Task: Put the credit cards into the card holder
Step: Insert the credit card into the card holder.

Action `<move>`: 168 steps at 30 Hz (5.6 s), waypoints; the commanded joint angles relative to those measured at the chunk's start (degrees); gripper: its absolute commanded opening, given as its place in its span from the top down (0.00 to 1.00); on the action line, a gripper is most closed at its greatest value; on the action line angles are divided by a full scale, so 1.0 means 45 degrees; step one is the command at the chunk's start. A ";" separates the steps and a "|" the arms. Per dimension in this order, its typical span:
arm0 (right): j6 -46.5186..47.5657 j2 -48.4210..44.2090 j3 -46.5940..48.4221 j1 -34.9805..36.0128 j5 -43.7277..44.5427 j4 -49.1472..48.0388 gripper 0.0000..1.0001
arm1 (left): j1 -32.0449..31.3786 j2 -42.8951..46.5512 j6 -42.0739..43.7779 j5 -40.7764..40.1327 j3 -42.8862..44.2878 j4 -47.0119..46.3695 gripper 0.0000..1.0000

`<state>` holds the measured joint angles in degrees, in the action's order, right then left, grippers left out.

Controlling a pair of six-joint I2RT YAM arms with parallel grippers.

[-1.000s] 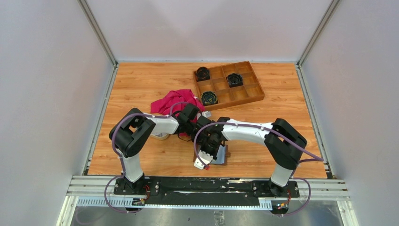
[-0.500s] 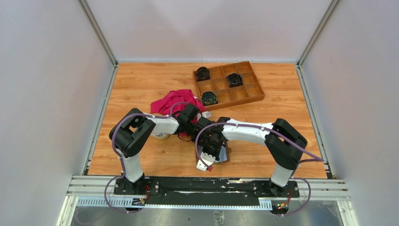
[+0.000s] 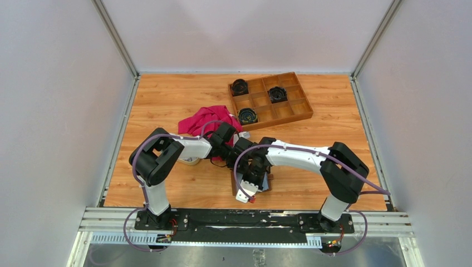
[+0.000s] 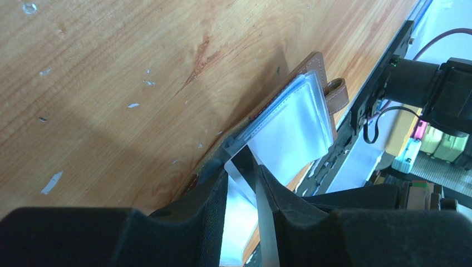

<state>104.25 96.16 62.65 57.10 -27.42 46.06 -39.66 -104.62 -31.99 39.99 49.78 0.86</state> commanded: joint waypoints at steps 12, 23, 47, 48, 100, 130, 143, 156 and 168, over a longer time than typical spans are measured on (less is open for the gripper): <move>-0.1022 0.1121 0.0696 0.0494 0.0055 -0.0116 0.88 | -0.0113 0.0202 0.0018 -0.0513 -0.0534 0.0152 0.65; -0.0920 0.0493 0.0041 0.0350 0.0807 0.0047 0.91 | -0.0113 0.0291 0.0044 -0.0527 -0.0613 0.0141 0.61; -0.2542 -0.1695 -0.1361 -0.2418 -0.1261 0.1100 0.85 | -0.0113 0.1255 -0.0380 -0.1055 -0.0542 0.0048 0.55; -0.2524 -0.1583 -0.1457 -0.2492 -0.1213 0.1083 0.86 | -0.0113 0.1366 -0.0446 -0.1115 -0.0580 0.0029 0.55; -0.3674 -0.1532 -0.1958 -0.3404 -0.2482 0.0205 0.87 | -0.0894 0.1263 -0.2000 -0.1492 -0.1702 -0.1771 0.79; -0.4307 -0.1486 -0.1922 -0.3388 -0.2242 -0.0246 0.92 | -0.1521 0.2512 -0.3146 -0.3614 -0.2979 -0.1764 0.93; -0.5540 -0.1009 -0.1384 -0.3411 -0.1497 -0.0510 0.99 | -0.1828 0.2574 -0.3933 -0.4336 -0.3101 -0.2629 0.99; -0.7619 -0.3434 -0.2007 -0.4965 -0.1799 -0.2682 0.94 | -0.1814 0.1617 -0.4501 -0.4836 -0.2483 -0.4001 0.99; -0.2507 -0.3398 -0.3550 -0.5272 -0.3797 -0.0199 0.88 | -0.1831 0.1490 -0.4166 -0.4226 -0.2278 -0.4000 0.98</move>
<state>82.37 79.26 47.97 32.60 -40.93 37.89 -47.44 -96.92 -52.01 20.12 38.46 -16.16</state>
